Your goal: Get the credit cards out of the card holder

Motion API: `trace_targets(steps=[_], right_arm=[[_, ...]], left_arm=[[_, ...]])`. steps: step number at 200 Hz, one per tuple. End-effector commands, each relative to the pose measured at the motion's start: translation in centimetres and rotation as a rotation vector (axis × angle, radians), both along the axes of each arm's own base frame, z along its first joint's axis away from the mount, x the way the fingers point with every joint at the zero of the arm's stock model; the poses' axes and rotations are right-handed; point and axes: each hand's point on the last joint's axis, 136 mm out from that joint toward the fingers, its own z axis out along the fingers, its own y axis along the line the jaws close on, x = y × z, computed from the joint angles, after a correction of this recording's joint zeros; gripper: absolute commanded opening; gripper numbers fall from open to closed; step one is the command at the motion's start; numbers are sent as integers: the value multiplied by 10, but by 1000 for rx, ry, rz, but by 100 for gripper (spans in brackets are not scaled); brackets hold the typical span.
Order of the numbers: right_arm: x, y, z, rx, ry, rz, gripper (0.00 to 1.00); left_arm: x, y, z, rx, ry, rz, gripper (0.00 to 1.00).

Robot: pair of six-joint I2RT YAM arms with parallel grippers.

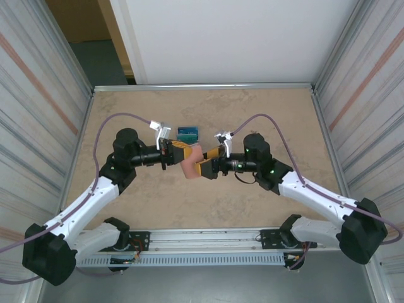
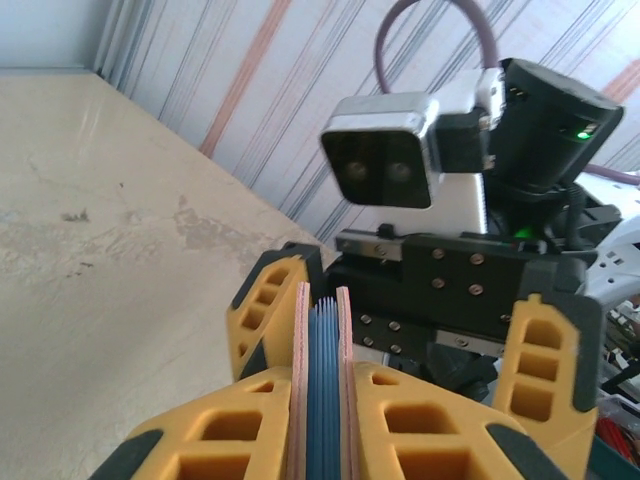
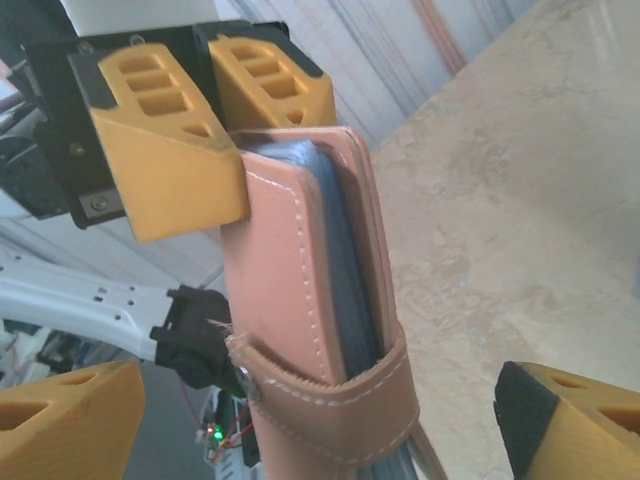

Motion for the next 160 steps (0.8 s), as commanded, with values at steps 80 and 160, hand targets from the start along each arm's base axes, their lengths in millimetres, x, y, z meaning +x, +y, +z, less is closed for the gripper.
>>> trace_targets(steps=[80, 160], right_arm=[[-2, 14, 7, 59, 21, 83, 26], [16, -1, 2, 38, 30, -49, 0]], left_arm=[[12, -3, 6, -38, 6, 26, 8], [25, 6, 1, -23, 50, 131, 33]])
